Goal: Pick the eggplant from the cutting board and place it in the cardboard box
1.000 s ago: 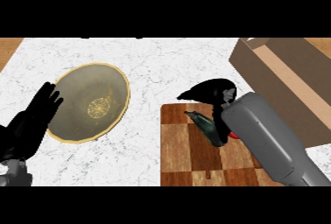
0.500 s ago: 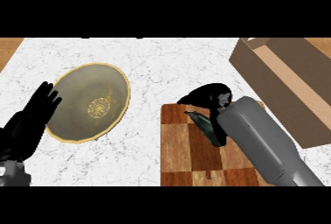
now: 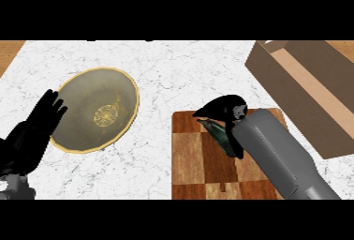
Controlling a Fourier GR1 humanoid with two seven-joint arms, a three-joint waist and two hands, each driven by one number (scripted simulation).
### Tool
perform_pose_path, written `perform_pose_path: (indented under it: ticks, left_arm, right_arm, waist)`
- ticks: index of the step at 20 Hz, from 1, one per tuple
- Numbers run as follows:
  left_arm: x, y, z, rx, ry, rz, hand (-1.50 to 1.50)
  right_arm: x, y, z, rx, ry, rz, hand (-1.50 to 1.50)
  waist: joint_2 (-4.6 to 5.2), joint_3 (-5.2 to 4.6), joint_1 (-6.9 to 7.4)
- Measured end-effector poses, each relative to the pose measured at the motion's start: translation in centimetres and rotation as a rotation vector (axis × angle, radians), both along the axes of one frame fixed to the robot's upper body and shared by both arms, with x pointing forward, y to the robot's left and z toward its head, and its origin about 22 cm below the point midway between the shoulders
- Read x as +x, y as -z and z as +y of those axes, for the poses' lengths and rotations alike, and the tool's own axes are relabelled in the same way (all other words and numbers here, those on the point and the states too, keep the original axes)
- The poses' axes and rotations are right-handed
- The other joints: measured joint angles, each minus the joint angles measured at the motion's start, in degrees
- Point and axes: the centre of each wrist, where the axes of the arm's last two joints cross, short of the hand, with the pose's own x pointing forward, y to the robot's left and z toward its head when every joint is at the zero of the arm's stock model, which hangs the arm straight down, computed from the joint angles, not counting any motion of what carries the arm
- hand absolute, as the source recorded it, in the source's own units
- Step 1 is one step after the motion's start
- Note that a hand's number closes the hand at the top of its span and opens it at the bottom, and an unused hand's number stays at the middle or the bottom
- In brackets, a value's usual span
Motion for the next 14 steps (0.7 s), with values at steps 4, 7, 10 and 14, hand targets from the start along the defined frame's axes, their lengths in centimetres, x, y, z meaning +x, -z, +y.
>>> perform_pose_path:
  ticks: [4,7,10,14]
  left_arm:
    - [0.0,-0.5,1.1,-0.002,-0.001,-0.005,0.0]
    - [-0.2,-0.2,0.7,-0.001,-0.002,0.001,0.0]
    - [0.0,-0.5,0.8,-0.005,0.005,0.001,0.0]
    - [-0.2,-0.3,0.5,-0.004,0.005,-0.005,0.0]
  right_arm:
    - [-0.3,1.2,0.1,-0.001,0.003,-0.001,-1.5]
    - [-0.4,1.7,-0.2,0.007,0.001,-0.008,1.5]
    - [-0.1,1.6,-0.5,0.049,-0.015,-0.039,1.5]
    - [0.6,1.9,-0.5,0.082,-0.038,-0.065,1.5]
  waist:
    - [-0.02,-0.01,-0.01]
    - [-0.18,-0.04,0.01]
    - [-0.25,-0.08,0.07]
    - [-0.29,-0.11,0.17]
